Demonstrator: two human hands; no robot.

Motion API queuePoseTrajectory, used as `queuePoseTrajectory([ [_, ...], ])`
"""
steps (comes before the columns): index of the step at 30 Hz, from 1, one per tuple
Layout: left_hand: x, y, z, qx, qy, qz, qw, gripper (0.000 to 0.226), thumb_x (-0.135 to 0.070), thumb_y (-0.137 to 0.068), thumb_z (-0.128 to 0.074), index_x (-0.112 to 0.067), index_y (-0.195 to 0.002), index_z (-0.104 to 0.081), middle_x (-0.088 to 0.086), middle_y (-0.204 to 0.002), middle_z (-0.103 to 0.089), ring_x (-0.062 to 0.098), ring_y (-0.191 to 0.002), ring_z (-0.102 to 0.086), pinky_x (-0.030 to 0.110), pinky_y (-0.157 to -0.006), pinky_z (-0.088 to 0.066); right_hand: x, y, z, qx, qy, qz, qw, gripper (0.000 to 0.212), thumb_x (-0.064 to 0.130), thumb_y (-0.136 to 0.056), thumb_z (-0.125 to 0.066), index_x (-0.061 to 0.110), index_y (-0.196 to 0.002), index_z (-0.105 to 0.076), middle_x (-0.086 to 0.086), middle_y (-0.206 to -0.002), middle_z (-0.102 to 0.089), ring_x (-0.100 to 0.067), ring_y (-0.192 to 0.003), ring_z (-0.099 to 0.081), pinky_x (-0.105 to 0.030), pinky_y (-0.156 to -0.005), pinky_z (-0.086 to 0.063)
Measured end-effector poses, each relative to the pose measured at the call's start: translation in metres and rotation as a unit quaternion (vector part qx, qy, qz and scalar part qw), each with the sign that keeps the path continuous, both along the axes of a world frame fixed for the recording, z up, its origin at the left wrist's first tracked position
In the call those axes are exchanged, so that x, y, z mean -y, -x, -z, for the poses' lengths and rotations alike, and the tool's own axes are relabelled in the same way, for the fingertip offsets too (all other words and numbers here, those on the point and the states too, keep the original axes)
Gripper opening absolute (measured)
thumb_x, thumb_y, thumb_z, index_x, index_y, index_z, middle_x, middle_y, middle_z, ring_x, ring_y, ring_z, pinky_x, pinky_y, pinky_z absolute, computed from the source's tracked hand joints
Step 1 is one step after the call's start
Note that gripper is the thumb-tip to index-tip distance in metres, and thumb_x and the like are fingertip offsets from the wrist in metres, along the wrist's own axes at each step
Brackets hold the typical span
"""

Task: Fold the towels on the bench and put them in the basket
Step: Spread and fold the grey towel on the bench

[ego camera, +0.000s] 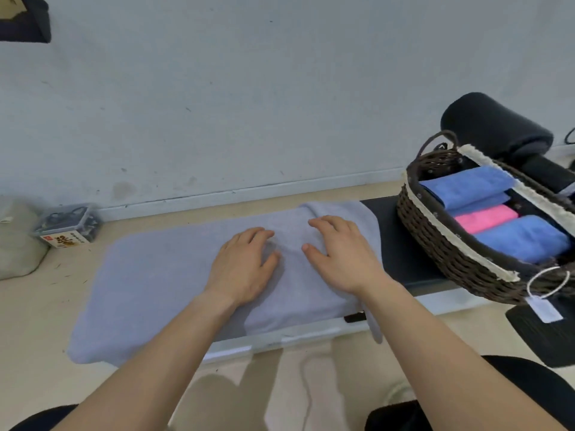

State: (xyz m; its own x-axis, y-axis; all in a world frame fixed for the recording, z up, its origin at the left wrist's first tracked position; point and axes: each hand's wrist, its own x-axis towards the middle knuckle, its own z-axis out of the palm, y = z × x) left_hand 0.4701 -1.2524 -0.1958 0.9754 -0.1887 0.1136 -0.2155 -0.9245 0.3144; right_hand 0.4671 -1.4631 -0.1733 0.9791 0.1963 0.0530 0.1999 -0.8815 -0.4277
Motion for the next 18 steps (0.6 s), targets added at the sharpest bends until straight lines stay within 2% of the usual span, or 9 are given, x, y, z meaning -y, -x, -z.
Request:
queuePoseTrajectory([
  [6,0.101,-0.054,-0.021,0.034,0.046,0.092,0.994,0.034,-0.024,-0.099,-0.044,-0.025,-0.131,-0.057,-0.002,-0.136,-0.057,0.025,-0.125,-0.050,0.043,-0.103,-0.042,0.083,0.020,0.011,-0.038,0.032,0.120,0.992,0.051,0.033,-0.096,-0.050,0.023,-0.145,-0.040,-0.002,-0.144,-0.040,-0.027,-0.129,-0.036,-0.043,-0.102,-0.041],
  [8,0.134,-0.074,-0.024,0.022,0.030,0.132,0.991,0.042,-0.014,-0.093,-0.047,-0.029,-0.131,-0.057,-0.004,-0.135,-0.056,0.024,-0.126,-0.047,0.042,-0.104,-0.041,0.096,0.024,0.018,-0.042,0.034,0.164,0.985,0.044,0.035,-0.096,-0.050,0.022,-0.138,-0.047,-0.004,-0.136,-0.045,-0.028,-0.122,-0.040,-0.043,-0.100,-0.041],
  [12,0.178,-0.098,-0.025,-0.039,-0.117,0.246,0.961,0.070,0.002,-0.084,-0.046,-0.042,-0.138,-0.052,-0.002,-0.152,-0.036,0.025,-0.137,-0.028,0.042,-0.107,-0.038,0.097,0.020,0.022,-0.049,0.013,0.167,0.985,0.040,0.049,-0.093,-0.052,0.026,-0.126,-0.056,-0.001,-0.125,-0.047,-0.026,-0.117,-0.043,-0.043,-0.098,-0.041],
  [13,0.183,-0.102,-0.024,-0.050,-0.136,0.259,0.955,0.066,0.000,-0.084,-0.049,-0.043,-0.132,-0.056,-0.001,-0.153,-0.033,0.026,-0.138,-0.026,0.042,-0.107,-0.038,0.095,0.017,0.022,-0.052,0.008,0.164,0.985,0.039,0.048,-0.092,-0.053,0.026,-0.124,-0.057,-0.001,-0.125,-0.047,-0.026,-0.117,-0.043,-0.043,-0.097,-0.041],
  [15,0.188,-0.108,-0.024,-0.045,-0.141,0.268,0.952,0.041,-0.009,-0.085,-0.057,-0.039,-0.112,-0.066,-0.004,-0.148,-0.038,0.024,-0.133,-0.030,0.036,-0.097,-0.040,0.093,0.012,0.021,-0.058,0.000,0.164,0.985,0.036,0.046,-0.091,-0.056,0.026,-0.120,-0.058,-0.001,-0.123,-0.047,-0.026,-0.117,-0.044,-0.043,-0.096,-0.042],
  [18,0.188,-0.115,-0.032,0.000,-0.134,0.264,0.955,0.015,-0.019,-0.086,-0.061,-0.031,-0.095,-0.063,-0.012,-0.131,-0.050,0.019,-0.117,-0.039,0.030,-0.079,-0.039,0.091,0.007,0.019,-0.060,-0.023,0.180,0.982,0.037,0.047,-0.090,-0.056,0.023,-0.118,-0.056,-0.003,-0.121,-0.050,-0.027,-0.116,-0.046,-0.043,-0.093,-0.044],
])
